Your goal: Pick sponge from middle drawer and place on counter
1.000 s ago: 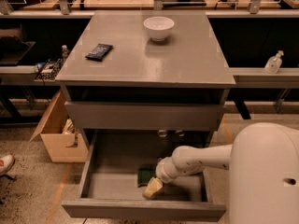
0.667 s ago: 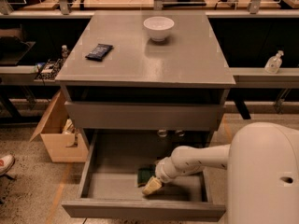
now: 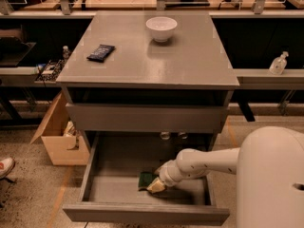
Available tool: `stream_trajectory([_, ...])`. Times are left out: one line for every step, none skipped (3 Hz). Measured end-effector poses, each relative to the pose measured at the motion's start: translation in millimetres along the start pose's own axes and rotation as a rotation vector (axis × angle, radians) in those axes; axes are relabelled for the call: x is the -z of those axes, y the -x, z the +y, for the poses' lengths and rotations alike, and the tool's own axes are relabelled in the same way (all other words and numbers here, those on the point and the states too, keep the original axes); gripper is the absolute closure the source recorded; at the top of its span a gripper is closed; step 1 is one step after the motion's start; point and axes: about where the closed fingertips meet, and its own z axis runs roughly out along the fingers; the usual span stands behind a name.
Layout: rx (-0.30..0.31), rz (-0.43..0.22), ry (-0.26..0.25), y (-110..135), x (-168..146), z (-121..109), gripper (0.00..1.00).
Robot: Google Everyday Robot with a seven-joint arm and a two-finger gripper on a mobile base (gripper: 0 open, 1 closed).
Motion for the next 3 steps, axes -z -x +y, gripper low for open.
stream_trajectory([0.012, -0.05, -0.008, 9, 18, 1, 0.88])
stream_trajectory([0.048, -0.101, -0.026, 23, 43, 4, 1.0])
stream_trajectory([0.089, -0.153, -0.047, 38, 71, 8, 1.0])
